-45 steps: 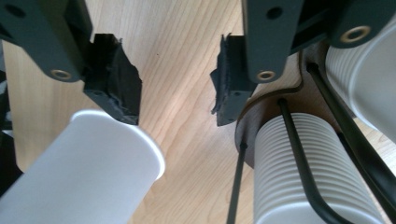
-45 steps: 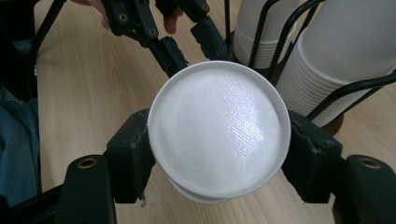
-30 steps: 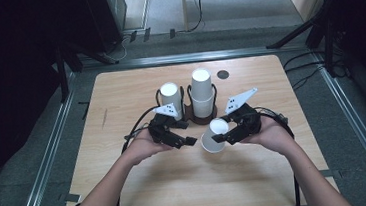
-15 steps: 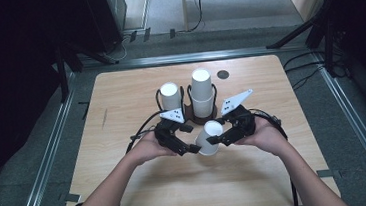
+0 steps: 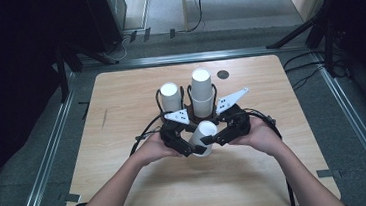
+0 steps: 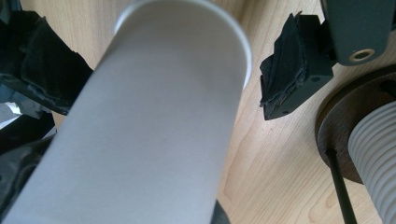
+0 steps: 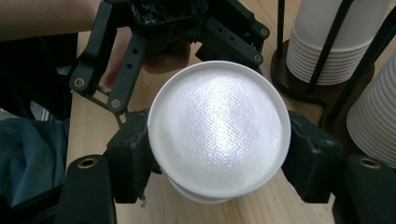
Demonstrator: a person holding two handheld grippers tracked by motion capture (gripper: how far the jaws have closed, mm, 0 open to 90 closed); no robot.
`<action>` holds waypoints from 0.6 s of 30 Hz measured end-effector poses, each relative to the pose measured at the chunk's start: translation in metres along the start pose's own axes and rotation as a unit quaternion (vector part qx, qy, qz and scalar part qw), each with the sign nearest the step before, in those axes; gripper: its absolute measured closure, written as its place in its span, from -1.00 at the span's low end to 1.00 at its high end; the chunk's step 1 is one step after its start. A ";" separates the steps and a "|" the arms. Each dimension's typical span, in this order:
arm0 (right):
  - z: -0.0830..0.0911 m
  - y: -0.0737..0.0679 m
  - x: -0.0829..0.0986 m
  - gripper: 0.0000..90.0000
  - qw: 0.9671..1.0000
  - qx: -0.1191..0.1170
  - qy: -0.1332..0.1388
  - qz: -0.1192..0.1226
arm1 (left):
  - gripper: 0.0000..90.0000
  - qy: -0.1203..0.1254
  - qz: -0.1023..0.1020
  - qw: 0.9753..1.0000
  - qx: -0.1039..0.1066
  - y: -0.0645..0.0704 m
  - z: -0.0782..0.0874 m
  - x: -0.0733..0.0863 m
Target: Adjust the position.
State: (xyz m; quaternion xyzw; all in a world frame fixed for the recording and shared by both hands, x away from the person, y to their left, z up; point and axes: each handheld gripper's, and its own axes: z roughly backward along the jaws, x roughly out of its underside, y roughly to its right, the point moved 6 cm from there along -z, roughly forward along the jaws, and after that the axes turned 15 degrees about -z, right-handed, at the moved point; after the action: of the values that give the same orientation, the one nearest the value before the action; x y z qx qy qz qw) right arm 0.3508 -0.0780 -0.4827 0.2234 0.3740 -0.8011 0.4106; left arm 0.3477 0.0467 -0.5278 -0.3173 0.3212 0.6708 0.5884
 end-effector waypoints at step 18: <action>0.005 0.005 -0.001 -0.48 1.000 0.007 0.012 -0.010 | -0.35 -0.016 -0.014 1.000 0.015 0.001 0.003 -0.001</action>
State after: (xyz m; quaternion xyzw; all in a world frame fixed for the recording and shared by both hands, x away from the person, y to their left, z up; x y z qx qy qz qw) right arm 0.3554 -0.0829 -0.4807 0.2321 0.3757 -0.8050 0.3962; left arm 0.3468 0.0478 -0.5250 -0.3020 0.3169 0.6629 0.6073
